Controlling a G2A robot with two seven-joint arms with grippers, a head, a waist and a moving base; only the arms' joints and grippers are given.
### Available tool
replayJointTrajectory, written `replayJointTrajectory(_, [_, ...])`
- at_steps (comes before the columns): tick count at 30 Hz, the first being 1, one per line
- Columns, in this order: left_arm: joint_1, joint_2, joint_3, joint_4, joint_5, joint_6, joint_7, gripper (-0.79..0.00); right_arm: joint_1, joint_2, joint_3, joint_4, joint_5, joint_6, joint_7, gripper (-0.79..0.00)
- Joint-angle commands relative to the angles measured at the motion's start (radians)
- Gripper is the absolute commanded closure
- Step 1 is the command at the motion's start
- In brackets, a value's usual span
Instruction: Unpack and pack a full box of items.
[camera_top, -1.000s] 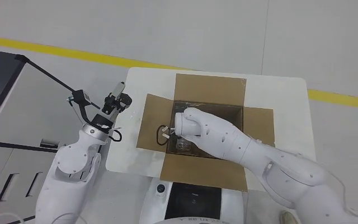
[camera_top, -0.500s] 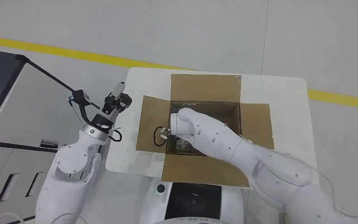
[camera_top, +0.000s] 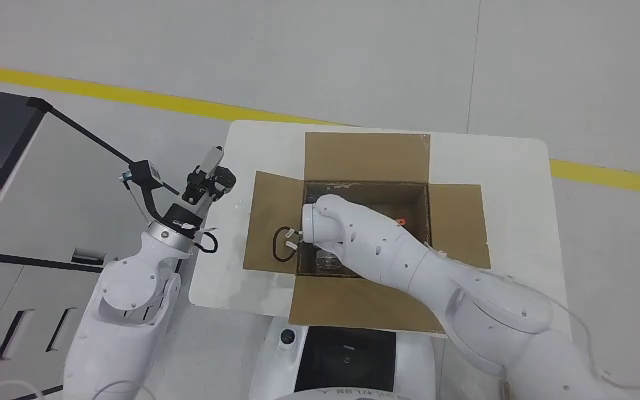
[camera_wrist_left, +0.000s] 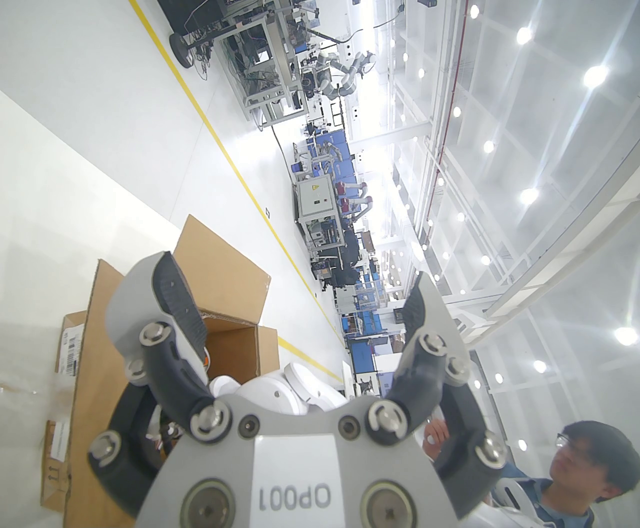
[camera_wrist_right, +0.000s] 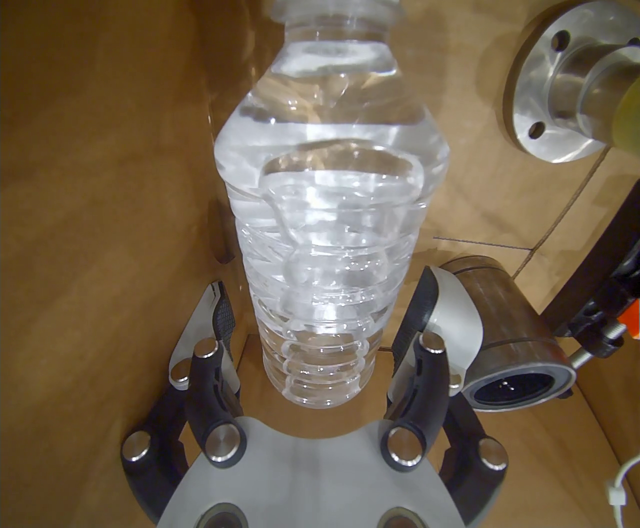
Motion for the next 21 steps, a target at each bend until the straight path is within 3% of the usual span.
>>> replayJointTrajectory(1, [0.000,0.000,0.000,0.000,0.000,0.000,0.000,-0.785,0.000,0.000,0.000,0.000,0.000,0.000,0.000,-0.659])
replayJointTrajectory(18, [0.000,0.000,0.000,0.000,0.000,0.000,0.000,-0.785,0.000,0.000,0.000,0.000,0.000,0.000,0.000,-0.659])
replayJointTrajectory(19, [0.000,0.000,0.000,0.000,0.000,0.000,0.000,-0.785,-0.009,0.001,0.001,0.006,-0.001,-0.009,-0.013,-0.751])
replayJointTrajectory(21, [0.000,0.000,0.000,0.000,0.000,0.000,0.000,-0.785,-0.019,0.001,0.007,0.027,-0.005,-0.038,-0.033,-0.736])
